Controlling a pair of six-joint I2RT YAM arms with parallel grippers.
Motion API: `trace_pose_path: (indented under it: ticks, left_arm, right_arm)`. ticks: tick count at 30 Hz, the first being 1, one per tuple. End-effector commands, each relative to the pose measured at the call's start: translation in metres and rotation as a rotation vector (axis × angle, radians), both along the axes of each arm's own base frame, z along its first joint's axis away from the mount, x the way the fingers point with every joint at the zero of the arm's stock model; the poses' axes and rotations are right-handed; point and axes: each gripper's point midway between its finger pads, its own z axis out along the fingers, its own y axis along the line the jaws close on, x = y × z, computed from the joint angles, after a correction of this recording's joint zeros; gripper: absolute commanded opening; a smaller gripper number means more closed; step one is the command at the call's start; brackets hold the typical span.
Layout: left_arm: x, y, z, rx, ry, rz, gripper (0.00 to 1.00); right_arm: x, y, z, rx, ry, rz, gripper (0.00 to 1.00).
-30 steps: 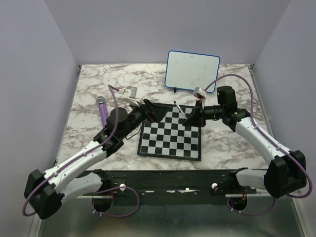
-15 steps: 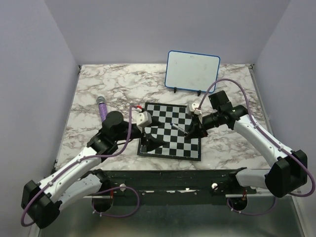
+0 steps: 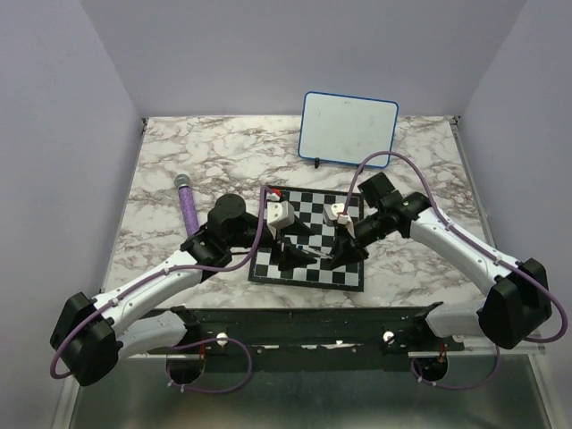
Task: Write a sentence on the whiteboard
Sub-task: Pass from the right arm to the left
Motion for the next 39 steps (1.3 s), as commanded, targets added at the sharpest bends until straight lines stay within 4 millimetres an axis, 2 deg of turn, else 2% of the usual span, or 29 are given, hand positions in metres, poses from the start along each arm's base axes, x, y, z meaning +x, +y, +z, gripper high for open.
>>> trace_pose_path:
  ticks: [1,3,13,26,34,39]
  left_arm:
    - [-0.008,-0.011,0.017,-0.042,-0.024,-0.086,0.74]
    - [-0.009,-0.012,0.013,-0.027,-0.007,-0.094,0.69]
    - [-0.01,-0.013,-0.002,0.026,0.011,-0.113,0.66]
    - [-0.008,-0.014,-0.019,0.118,0.026,-0.116,0.51]
    - [-0.008,-0.013,-0.021,0.129,0.027,-0.117,0.47]
    - [-0.007,-0.014,-0.016,0.106,0.023,-0.113,0.46]
  right_arm:
    - [-0.004,0.005,-0.003,-0.02,-0.004,0.036,0.09]
    - [-0.004,0.005,-0.002,-0.019,-0.005,0.036,0.09]
    - [-0.002,0.006,-0.001,-0.027,0.003,0.021,0.09]
    - [-0.004,0.007,0.0,-0.02,0.031,0.024,0.09]
    - [-0.003,0.007,-0.002,-0.029,0.039,0.021,0.09]
    - [-0.003,0.007,-0.004,-0.035,0.044,0.02,0.09]
